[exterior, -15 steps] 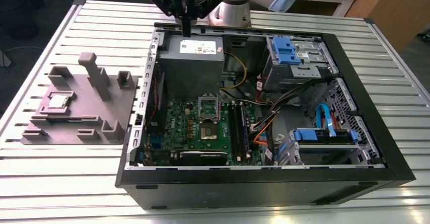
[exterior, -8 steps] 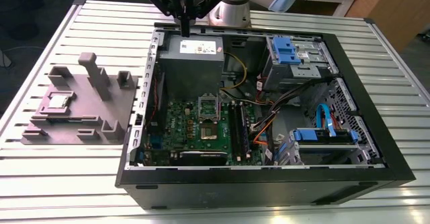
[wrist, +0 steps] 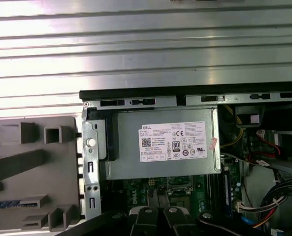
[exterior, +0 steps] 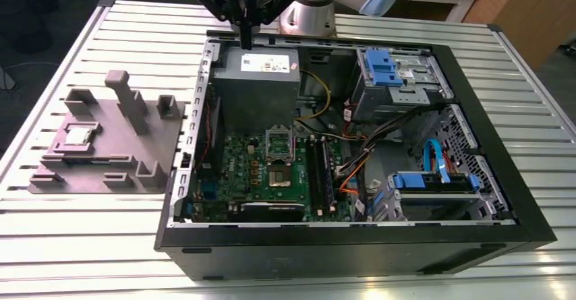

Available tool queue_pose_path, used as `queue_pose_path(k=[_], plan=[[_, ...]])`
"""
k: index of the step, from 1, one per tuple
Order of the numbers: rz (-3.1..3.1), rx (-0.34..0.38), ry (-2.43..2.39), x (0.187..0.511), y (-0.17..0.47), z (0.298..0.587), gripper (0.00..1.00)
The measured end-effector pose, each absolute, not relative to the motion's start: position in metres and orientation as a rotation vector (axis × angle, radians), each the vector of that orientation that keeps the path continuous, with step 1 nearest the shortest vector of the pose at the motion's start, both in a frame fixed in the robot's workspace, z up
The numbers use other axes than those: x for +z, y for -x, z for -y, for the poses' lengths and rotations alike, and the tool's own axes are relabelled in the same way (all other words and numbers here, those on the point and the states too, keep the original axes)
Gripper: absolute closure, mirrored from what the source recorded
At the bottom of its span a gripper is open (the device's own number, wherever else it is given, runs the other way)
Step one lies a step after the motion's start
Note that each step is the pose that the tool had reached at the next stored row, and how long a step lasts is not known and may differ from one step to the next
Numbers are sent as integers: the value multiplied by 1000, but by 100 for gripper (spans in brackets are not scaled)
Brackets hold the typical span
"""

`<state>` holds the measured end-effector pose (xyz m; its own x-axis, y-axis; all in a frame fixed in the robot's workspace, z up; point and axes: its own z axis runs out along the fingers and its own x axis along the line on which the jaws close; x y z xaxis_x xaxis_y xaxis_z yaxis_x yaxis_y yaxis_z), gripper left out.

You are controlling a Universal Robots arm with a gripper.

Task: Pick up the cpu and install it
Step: 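Reach for the cpu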

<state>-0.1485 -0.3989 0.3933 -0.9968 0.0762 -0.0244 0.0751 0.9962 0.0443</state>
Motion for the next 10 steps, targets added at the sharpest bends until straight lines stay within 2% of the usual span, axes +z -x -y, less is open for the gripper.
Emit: queue_pose_path(k=[10], plan=[[-3113, 68, -118, 393, 151, 399, 90]])
